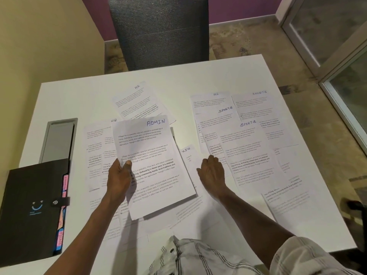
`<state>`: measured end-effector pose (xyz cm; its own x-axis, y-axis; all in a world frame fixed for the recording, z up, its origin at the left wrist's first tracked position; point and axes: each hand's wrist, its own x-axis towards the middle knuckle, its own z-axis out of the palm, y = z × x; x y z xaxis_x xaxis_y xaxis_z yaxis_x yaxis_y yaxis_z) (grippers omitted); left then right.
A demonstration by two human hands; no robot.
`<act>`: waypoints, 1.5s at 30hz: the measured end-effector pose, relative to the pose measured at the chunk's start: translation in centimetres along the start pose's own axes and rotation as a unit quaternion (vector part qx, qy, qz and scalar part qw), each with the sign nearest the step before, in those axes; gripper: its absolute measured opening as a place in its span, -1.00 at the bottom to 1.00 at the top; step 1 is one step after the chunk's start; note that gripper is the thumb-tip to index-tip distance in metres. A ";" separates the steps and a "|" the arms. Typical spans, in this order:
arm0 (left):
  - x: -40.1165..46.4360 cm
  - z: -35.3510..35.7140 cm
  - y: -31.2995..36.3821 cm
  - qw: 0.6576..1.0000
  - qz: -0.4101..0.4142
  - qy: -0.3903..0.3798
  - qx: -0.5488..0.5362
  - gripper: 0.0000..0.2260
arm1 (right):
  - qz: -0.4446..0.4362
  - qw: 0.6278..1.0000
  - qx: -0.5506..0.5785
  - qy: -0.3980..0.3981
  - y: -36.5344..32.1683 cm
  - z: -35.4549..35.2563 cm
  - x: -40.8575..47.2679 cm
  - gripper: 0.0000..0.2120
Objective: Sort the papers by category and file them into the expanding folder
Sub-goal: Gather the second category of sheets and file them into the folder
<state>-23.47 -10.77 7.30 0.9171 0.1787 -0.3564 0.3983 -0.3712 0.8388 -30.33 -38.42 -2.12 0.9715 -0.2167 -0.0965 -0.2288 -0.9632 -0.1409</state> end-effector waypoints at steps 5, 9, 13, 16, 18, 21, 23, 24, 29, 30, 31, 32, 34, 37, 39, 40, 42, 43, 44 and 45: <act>-0.2 0.4 0.0 1.000 0.004 0.002 0.005 -0.79 | 0.030 0.995 -0.016 -0.093 -1.3 0.1 1.0 -0.67; -0.1 0.3 0.1 1.000 0.003 0.002 0.006 -0.78 | 0.067 0.991 0.014 -0.119 -2.6 -0.3 1.7 -0.75; -0.2 0.1 0.3 1.000 0.005 0.007 -0.005 -0.77 | 0.136 0.978 0.103 -0.123 -2.8 -0.5 2.6 -0.73; -0.2 -0.3 0.1 1.000 0.009 0.011 -0.006 -0.77 | 0.156 0.968 0.143 -0.134 -1.8 -1.1 3.2 -0.81; -0.1 -0.7 -0.2 1.000 0.008 0.013 -0.008 -0.77 | 0.175 0.959 0.175 -0.138 -1.1 -1.8 3.3 -0.81; -0.2 -1.3 -0.1 1.000 0.010 0.025 -0.013 -0.77 | 0.195 0.950 0.202 -0.136 -0.4 -3.1 3.4 -0.79; -0.5 -1.6 0.2 0.999 0.018 0.027 -0.020 -0.77 | 0.187 0.943 0.228 -0.153 0.0 -4.4 3.5 -0.83; -0.8 -1.7 0.4 0.999 0.021 0.027 -0.023 -0.78 | 0.183 0.941 0.241 -0.150 0.2 -5.2 3.5 -0.85; -2.2 -1.8 0.9 0.999 0.028 0.025 -0.032 -0.76 | 0.150 0.945 0.289 -0.029 0.8 -9.1 2.2 -0.85; -2.5 -1.7 1.0 0.999 0.031 0.022 -0.032 -0.76 | 0.146 0.947 0.286 -0.024 0.8 -9.9 1.8 -0.85; -2.8 -1.6 1.0 0.999 0.036 0.022 -0.029 -0.77 | 0.143 0.949 0.280 -0.020 0.9 -10.7 1.5 -0.85; -3.1 -1.5 1.1 0.999 0.041 0.019 -0.027 -0.77 | 0.143 0.949 0.279 -0.013 1.0 -11.4 1.1 -0.85; -3.6 -1.2 1.3 0.998 0.048 0.020 -0.028 -0.77 | 0.147 0.944 0.295 0.009 1.2 -12.8 0.4 -0.85; -4.4 -0.8 1.5 0.997 0.064 0.025 -0.028 -0.75 | 0.149 0.937 0.314 0.042 1.4 -14.7 -0.3 -0.92; -4.9 -0.8 1.8 0.997 0.070 0.033 -0.028 -0.73 | 0.147 0.940 0.303 0.052 1.7 -15.8 -0.7 -0.94; -5.1 -0.8 2.0 0.997 0.068 0.039 -0.027 -0.73 | 0.142 0.943 0.296 0.062 1.9 -16.2 -0.9 -0.92; -5.2 -0.9 2.3 0.997 0.061 0.053 -0.018 -0.74 | 0.125 0.944 0.292 0.090 2.4 -17.0 -1.1 -0.90; -5.1 -0.9 2.3 0.996 0.063 0.057 -0.013 -0.75 | 0.116 0.942 0.296 0.105 2.7 -17.6 -1.2 -0.89; -5.1 -1.0 2.4 0.996 0.065 0.058 -0.009 -0.76 | 0.109 0.939 0.303 0.119 2.8 -18.3 -1.3 -0.88; -5.1 -1.1 2.6 0.996 0.068 0.058 -0.007 -0.76 | 0.102 0.935 0.312 0.134 2.9 -19.0 -1.4 -0.87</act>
<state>-27.15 -11.61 11.77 0.9538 0.2318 -0.1909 0.2703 -0.3854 0.8823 -31.19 -43.98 16.31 0.8646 -0.4995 0.0548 -0.3220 -0.6344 -0.7027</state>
